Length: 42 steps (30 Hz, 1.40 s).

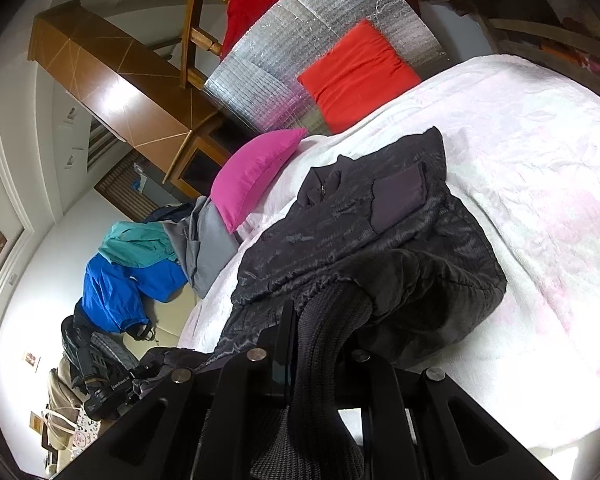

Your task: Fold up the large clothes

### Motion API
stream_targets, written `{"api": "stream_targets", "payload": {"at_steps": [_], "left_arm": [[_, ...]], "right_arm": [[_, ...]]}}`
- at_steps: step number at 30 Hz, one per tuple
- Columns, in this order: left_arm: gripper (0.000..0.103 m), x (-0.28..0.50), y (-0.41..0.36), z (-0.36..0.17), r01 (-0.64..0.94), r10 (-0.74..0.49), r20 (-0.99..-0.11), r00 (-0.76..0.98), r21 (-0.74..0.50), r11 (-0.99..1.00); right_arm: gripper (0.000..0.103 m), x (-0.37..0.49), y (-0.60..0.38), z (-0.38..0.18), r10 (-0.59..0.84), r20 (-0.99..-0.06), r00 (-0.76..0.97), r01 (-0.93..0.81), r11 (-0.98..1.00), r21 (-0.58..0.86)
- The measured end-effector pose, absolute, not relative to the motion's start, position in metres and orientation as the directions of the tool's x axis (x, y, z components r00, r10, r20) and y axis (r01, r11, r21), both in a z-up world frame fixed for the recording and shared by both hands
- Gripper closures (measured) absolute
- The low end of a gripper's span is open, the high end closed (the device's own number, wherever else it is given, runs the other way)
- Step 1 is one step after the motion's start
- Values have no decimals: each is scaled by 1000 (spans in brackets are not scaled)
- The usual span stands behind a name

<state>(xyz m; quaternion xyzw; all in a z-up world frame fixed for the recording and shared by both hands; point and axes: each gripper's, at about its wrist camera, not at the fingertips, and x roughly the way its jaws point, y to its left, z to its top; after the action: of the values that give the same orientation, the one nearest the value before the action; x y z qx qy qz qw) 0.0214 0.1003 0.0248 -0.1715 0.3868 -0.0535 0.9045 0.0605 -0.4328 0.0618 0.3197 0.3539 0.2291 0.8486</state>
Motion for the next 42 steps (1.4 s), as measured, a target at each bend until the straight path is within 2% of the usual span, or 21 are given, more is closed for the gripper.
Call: {"api": "stream_targets", "payload": {"at_steps": [8,15,29,42], "left_arm": [[90,1,95,29,-23,-229,-677,699,-342,940],[90,14,89,50,-3,-225,-650,726,-330,944],[90,80,84,95,2,-196,-573,796,-322,947],[90,129,83,99,-70,-121,-583,804,-295,953]], "right_arm": [[92,36,-438,53,603,-466,648,-159,704,692],[92,43,-442,65,602,-448,661,-180,707,684],[92,107,-439,115,558,-433,708,-207,750,628],[92,196,-422,140,492,-490,720,-174,811,558]]}}
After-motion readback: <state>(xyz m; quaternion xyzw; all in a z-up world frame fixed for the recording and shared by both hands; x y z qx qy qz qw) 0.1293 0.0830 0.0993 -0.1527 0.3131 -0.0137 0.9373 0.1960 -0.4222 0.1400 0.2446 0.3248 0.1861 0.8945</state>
